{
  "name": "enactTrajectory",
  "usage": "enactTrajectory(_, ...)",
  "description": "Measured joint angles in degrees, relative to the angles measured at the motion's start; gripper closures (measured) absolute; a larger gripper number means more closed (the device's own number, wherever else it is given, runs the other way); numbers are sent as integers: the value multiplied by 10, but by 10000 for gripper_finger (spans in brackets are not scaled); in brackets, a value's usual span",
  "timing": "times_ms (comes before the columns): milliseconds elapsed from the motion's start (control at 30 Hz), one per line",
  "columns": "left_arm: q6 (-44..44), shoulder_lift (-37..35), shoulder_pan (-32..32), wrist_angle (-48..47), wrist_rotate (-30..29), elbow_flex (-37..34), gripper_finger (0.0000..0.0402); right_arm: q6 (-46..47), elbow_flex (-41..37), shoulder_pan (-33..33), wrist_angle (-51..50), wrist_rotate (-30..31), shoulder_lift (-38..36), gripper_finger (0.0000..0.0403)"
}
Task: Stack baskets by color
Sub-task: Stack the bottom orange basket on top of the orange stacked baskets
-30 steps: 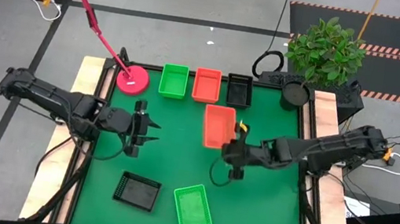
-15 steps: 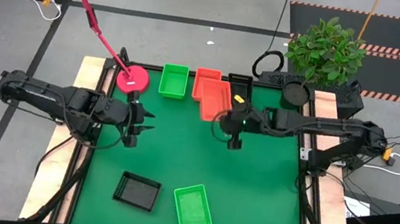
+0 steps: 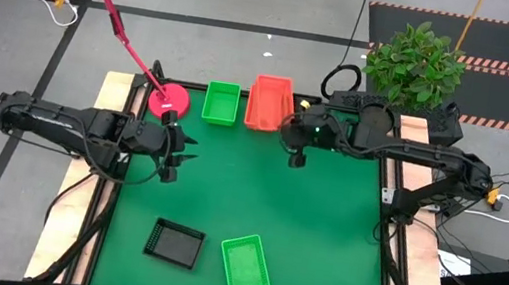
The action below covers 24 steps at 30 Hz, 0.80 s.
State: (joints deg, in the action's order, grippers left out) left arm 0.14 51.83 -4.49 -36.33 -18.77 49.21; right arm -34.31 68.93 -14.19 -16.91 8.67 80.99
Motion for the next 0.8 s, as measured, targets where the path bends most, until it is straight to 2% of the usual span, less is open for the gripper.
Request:
enactTrajectory(167, -5, 0, 0, 3, 0, 0, 229, -15, 0, -27, 44, -1, 6, 398)
enactTrajectory(333, -6, 0, 0, 14, 1, 0, 229, -3, 1, -52, 94, -29, 29, 400)
enactTrajectory(800, -5, 0, 0, 31, 5, 0, 229, 55, 63, -76, 118, -29, 166, 397)
